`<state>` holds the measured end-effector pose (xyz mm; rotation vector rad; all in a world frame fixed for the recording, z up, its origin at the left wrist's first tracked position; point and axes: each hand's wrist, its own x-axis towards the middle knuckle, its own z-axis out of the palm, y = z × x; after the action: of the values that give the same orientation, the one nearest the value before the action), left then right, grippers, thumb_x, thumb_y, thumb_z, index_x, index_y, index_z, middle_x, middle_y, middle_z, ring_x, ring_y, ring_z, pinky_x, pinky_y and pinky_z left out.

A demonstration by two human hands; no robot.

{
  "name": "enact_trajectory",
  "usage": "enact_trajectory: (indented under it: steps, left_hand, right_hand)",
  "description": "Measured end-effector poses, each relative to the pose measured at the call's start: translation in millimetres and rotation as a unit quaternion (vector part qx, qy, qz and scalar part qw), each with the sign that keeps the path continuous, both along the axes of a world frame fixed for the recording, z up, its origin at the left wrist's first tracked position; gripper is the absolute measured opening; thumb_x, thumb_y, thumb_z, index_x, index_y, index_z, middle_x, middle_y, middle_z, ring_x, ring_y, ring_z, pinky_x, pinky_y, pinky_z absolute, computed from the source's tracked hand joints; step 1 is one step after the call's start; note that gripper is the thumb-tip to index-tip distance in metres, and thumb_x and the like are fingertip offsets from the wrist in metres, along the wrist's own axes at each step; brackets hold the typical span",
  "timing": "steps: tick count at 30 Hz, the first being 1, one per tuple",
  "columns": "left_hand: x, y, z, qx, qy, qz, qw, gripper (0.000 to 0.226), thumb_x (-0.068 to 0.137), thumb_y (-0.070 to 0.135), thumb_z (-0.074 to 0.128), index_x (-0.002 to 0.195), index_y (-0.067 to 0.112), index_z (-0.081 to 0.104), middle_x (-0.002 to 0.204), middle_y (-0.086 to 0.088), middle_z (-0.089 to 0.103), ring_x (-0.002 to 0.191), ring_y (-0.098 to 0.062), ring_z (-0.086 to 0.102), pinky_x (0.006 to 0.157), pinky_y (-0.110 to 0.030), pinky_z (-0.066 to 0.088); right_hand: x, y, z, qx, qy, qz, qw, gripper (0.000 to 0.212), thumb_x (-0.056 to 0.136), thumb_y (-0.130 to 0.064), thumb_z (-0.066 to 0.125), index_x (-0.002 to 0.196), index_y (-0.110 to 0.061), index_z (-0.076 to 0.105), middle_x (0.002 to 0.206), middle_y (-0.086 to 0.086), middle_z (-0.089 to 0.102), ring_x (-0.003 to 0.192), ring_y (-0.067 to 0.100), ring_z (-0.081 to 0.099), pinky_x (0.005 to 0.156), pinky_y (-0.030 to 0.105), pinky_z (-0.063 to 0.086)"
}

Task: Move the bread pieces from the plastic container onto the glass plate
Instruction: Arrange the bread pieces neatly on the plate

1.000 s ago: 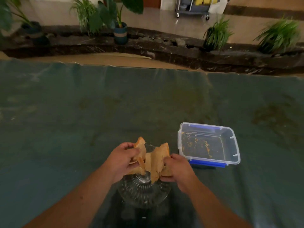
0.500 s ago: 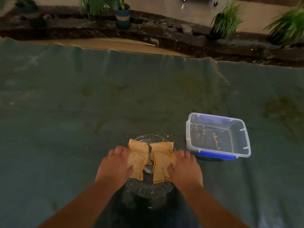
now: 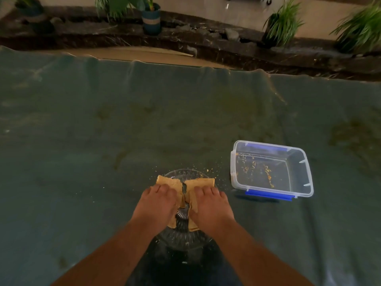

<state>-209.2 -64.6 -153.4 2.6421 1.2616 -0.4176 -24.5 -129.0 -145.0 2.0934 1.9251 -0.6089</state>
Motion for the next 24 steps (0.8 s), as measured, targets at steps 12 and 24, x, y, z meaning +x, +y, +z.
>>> enact_trajectory:
  steps: [12, 24]
  left_hand:
    - [3.4, 19.9, 7.0, -0.179, -0.062, 0.104, 0.977, 0.032, 0.095, 0.036, 0.067, 0.126, 0.030, 0.064, 0.125, 0.003, 0.069, 0.111, -0.022, 0.063, 0.091, -0.036, 0.053]
    - [2.1, -0.9, -3.4, -0.207, -0.002, 0.079, 0.975, 0.036, 0.098, 0.043, 0.059, 0.131, 0.030, 0.064, 0.127, 0.001, 0.069, 0.115, -0.022, 0.062, 0.093, -0.037, 0.052]
  right_hand:
    - [24.4, 19.4, 9.1, -0.034, 0.070, -0.001, 0.997, 0.042, 0.102, -0.018, 0.059, 0.143, -0.012, 0.053, 0.140, 0.017, 0.060, 0.124, 0.035, 0.057, 0.105, 0.049, 0.052]
    - [14.7, 4.9, -5.2, -0.056, 0.074, 0.017, 0.996, 0.036, 0.098, -0.015, 0.057, 0.133, -0.019, 0.065, 0.127, 0.012, 0.063, 0.122, 0.033, 0.054, 0.105, 0.047, 0.046]
